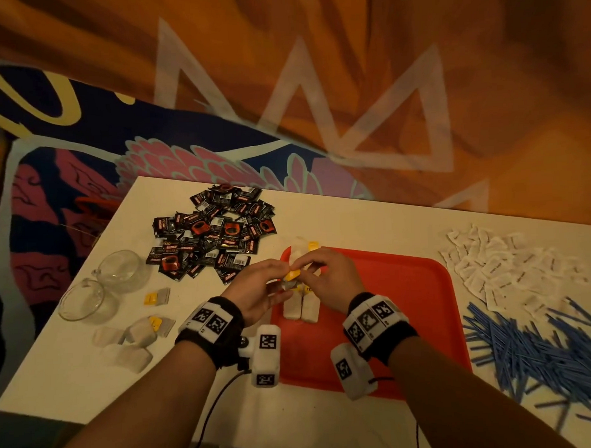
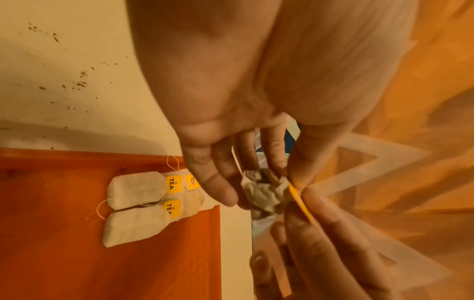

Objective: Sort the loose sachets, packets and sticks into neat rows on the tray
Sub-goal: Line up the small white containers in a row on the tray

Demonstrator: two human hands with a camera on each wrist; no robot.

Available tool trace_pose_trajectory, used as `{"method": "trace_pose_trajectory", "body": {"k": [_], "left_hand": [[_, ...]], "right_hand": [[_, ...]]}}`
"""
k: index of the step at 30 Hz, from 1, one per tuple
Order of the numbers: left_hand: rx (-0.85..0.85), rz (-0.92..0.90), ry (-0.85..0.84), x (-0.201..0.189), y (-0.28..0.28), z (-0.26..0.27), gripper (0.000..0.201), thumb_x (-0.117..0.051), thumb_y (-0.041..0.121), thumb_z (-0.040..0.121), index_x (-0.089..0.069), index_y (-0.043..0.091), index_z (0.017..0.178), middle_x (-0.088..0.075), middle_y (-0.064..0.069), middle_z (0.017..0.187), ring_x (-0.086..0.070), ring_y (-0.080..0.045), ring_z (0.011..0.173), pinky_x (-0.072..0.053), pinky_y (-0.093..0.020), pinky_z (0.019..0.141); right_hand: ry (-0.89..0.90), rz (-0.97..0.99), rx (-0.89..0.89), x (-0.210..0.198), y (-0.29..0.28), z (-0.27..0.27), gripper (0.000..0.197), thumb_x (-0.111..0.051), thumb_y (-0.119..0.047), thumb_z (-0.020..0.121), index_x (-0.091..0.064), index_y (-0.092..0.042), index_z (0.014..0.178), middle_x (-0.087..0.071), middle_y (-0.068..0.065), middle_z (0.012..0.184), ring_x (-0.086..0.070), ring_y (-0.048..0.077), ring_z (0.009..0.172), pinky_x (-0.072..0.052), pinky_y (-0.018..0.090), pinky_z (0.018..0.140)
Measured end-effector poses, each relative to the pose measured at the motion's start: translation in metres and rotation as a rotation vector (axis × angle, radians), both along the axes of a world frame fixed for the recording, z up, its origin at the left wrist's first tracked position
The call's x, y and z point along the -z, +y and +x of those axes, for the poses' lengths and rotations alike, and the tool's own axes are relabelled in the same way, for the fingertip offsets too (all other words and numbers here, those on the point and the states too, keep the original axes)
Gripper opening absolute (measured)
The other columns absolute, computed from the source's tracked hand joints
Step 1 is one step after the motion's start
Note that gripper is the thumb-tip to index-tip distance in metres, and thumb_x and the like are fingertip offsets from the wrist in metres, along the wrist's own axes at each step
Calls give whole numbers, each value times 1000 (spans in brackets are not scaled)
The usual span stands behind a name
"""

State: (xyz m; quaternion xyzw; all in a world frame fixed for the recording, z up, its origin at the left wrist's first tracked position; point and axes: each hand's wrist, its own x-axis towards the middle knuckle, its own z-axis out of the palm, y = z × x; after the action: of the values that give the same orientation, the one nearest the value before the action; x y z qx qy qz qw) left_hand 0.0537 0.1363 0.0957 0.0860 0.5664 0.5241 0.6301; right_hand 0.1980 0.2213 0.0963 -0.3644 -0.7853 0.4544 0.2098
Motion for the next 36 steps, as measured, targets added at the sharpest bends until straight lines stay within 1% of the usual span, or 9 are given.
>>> {"method": "trace_pose_trajectory", "body": {"k": [2,4,7,11,15,19,25,32,36], "left_hand": [[1,3,45,0,2,0,10,-60,10,95,-65,12,86,-66,-7,85,-63,-21,86,-52,-33,80],[8,24,111,-1,3,0,13,-61,11,95,-66,14,84,-67,-6,85,-62,-20,87,-49,-35,83],[17,83,220,-5,4,2,14,-61,10,94,-66,14,82,-67,-5,88,-61,-19,90,-47,-36,85],[-29,157,469,-8,5,6,16,-65,4,91,-68,14,80,-67,0,86,-62,-8,81,-48,-21,70],[-41,214,671,-5,5,2,15,-70,4,88,-70,17,82,-70,1,86,-63,-10,83,-52,-26,81],[-34,219,751,-5,7,1,13,-69,7,90,-67,18,84,-69,-6,87,-62,-13,81,-52,-27,80],[-15,213,843,4,10,-5,16,-70,7,89,-67,20,82,-68,-4,81,-62,-12,74,-54,-27,73],[54,144,824,31,4,-8,16,-71,8,89,-69,21,80,-70,-12,82,-63,-17,72,-57,-44,76],[158,83,839,54,-2,-8,17,-73,12,87,-70,25,77,-69,0,82,-66,-22,77,-58,-45,76]], "right_hand": [[32,-49,13,1,0,2,42,-67,1,81,-64,-41,84,-64,-18,92,-60,3,78,-45,11,68],[84,-176,54,3,1,4,45,-66,7,80,-62,-37,92,-64,-14,101,-61,8,87,-49,16,71],[143,-314,111,5,2,3,28,-75,-6,82,-64,-25,99,-66,-5,109,-63,14,99,-53,28,84],[134,-281,123,6,0,0,10,-76,-13,84,-68,-19,84,-72,-2,90,-68,13,89,-53,24,81],[108,-344,142,2,1,-1,17,-73,-12,86,-61,-21,79,-67,1,76,-68,25,76,-53,27,64],[82,-350,122,1,0,-3,16,-73,-11,86,-66,-24,79,-69,-1,75,-68,21,73,-54,32,65],[57,-417,166,12,-5,-3,10,-75,-16,85,-67,-21,82,-66,-6,75,-62,1,61,-45,17,57],[64,-508,271,38,-20,-7,19,-74,-18,86,-59,-21,97,-70,-2,70,-64,2,54,-44,18,44],[-78,-505,301,64,-27,-10,14,-73,-16,86,-65,-21,76,-65,-3,68,-63,12,59,-51,27,53]]}}
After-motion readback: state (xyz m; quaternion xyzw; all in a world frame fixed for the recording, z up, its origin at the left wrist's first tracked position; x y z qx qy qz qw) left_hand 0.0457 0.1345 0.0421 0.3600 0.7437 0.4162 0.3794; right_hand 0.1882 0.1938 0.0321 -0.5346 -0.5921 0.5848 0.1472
